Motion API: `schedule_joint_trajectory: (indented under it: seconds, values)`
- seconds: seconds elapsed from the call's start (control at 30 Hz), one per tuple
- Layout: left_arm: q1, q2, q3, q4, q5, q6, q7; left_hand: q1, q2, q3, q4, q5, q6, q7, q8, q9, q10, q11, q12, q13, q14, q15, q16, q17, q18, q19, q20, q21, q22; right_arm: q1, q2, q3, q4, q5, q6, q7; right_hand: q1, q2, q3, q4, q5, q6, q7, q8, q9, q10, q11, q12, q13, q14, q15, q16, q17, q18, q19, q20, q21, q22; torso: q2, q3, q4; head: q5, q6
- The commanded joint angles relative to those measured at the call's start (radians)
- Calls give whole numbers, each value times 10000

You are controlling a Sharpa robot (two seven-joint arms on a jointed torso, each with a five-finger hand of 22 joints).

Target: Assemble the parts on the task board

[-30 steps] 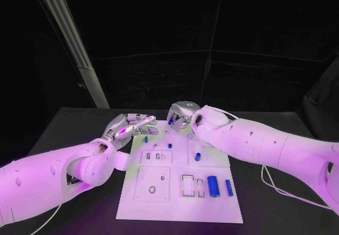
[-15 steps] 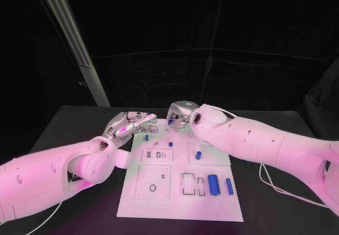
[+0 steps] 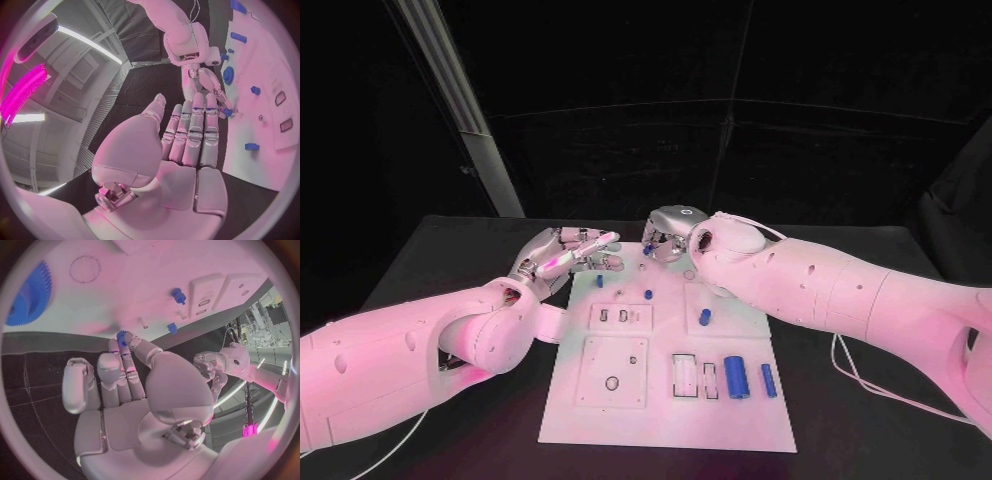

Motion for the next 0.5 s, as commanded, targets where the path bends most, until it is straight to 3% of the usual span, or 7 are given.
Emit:
schedule_joint_trajectory:
  seconds: [0.03,0.17,0.5]
  values:
    - [18,1,9,5,-45,103,1,52,20,18,-68,59,33,56,-40,-16,30,59,-49,-16,3,32,-65,-1,116,-11,9,8,-10,16,50,1,-50,-45,-125,104,2,-252,-63,-45,-113,-325,150,-41,-58,-807,150,5,-8,-302,123,-727,-1092,286,-668,93,-507,-1051,10,-5,4,-7,5]
    - [19,-1,9,-1,-45,103,-12,52,20,18,-68,59,33,56,-40,-16,30,59,-49,-16,3,32,-65,-1,116,-11,9,8,-10,17,113,0,-121,-11,-141,139,170,-416,-439,-38,-179,-790,174,-52,-66,-1778,302,-7,-8,-434,209,-1477,-2102,486,-1252,193,-1106,-2115,9,-8,10,-4,4]
    - [21,-7,9,-13,-45,124,-33,53,20,17,-73,56,31,58,-44,-18,29,61,-55,-16,3,33,-71,-1,115,-13,10,6,-12,17,68,-1,-95,5,-198,154,238,-344,-648,-9,-196,-951,164,-25,-49,-1637,270,55,20,-293,193,-1437,-1966,462,-1113,178,-1116,-2041,9,-10,-3,-1,-12]
